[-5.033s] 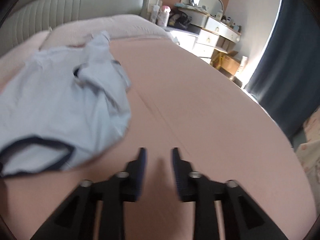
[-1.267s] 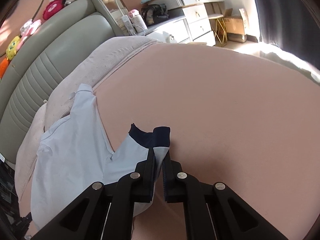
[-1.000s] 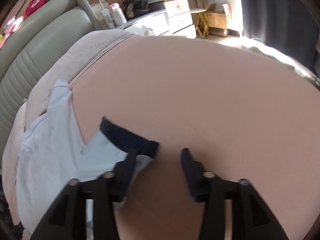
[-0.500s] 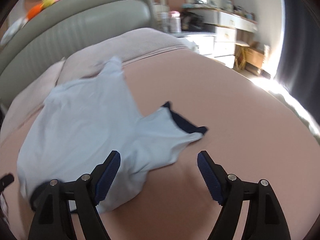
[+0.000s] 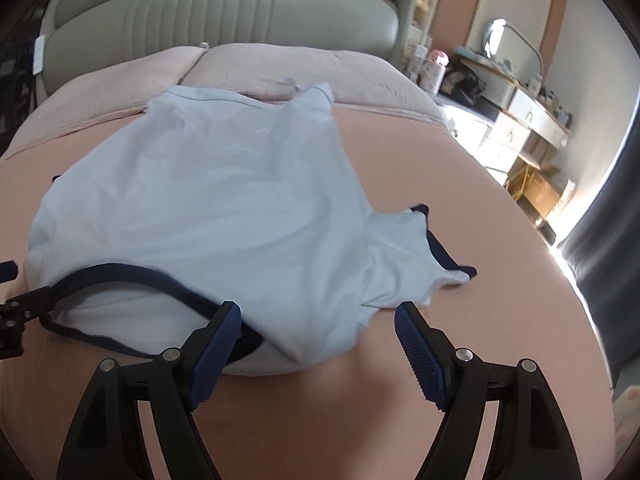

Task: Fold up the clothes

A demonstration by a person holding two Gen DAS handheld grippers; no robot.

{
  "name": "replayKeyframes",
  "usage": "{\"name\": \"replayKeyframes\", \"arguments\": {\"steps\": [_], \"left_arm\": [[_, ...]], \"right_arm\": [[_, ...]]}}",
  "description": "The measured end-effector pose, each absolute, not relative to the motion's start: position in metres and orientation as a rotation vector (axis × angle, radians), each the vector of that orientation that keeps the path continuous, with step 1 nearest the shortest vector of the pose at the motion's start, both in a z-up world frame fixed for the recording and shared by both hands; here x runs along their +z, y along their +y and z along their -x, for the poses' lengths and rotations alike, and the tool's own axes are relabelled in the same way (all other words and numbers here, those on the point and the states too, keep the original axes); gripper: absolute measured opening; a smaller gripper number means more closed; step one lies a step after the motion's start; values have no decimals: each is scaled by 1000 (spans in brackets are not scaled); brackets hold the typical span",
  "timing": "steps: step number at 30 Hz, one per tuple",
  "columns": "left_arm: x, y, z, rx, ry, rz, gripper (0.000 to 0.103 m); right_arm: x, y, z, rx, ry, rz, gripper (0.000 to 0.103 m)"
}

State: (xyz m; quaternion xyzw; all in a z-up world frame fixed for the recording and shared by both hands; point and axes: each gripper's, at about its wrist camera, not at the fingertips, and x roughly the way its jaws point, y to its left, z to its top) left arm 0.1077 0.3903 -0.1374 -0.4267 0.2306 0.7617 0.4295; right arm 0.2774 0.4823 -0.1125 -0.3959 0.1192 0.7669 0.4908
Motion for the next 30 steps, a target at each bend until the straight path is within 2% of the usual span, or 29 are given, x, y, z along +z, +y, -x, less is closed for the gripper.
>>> {"name": "replayKeyframes", "arguments": {"steps": [4, 10, 19, 30], "left_arm": [[-145, 398, -114, 1933, 655, 1027, 92], [-158, 414, -124, 1984, 802, 945, 92], [-155, 425, -124, 2060, 828, 857, 92], [-124, 417, -111, 2212, 824, 707, 92]], "right_arm": [[-127, 474, -254, 1861, 212, 1035, 79], [-148, 469, -230, 1723, -21, 1106, 79], [-158, 463, -206, 1724, -153, 1110, 79], [-166, 462, -199, 1536, -272, 1098, 79]]}}
